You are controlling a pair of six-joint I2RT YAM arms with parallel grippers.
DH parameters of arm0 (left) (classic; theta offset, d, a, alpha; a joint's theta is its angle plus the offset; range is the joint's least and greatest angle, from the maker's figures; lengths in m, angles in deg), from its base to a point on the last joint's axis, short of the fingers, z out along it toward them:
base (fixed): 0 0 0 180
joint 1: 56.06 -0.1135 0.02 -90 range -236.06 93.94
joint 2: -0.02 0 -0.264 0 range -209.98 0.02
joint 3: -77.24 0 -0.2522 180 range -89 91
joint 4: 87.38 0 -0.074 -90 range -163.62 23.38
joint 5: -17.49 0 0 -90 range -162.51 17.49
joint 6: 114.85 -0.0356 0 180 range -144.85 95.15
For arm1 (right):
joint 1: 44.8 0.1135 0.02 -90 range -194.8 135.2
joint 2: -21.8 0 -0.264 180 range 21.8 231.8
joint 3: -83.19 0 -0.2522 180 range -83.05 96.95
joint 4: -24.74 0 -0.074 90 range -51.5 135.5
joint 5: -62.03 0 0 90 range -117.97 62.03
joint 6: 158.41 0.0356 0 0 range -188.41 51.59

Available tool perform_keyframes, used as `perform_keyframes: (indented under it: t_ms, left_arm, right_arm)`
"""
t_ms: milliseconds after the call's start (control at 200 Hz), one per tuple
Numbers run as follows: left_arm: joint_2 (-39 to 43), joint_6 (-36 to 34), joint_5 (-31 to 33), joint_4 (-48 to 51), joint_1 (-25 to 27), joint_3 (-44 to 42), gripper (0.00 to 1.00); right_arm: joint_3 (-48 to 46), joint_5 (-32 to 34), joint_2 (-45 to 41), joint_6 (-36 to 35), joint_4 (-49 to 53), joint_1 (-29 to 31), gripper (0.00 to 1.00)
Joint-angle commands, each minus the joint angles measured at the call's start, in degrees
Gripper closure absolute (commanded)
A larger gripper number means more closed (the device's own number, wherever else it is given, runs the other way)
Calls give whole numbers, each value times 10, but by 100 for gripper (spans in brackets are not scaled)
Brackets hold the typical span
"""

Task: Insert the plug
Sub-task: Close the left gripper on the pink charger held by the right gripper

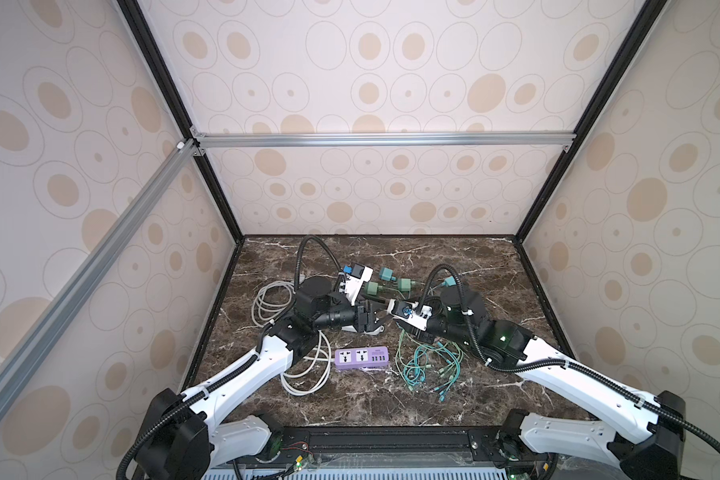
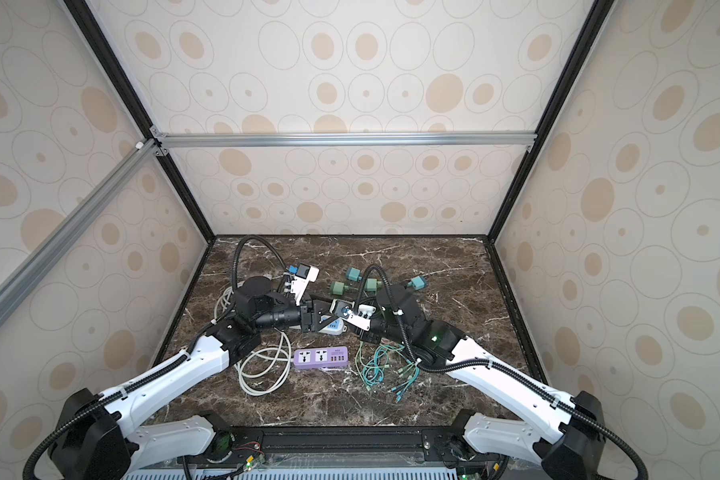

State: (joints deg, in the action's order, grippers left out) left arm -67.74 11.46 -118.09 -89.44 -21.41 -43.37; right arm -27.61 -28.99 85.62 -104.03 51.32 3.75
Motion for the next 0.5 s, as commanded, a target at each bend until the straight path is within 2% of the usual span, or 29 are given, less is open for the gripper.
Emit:
perform_keyframes:
  t_ms: [0, 325, 495]
  left_arm:
    - [3, 0, -16, -16, 7, 3, 48]
    - [7, -1, -8, -9, 7, -1, 64]
    - [5, 5, -6, -9, 7, -3, 79]
  right_arm:
    - [4, 21, 3, -20, -26, 6, 70]
    - [-1, 50, 11, -32, -37, 8, 70]
    - [-13, 50, -2, -31, -45, 9, 69]
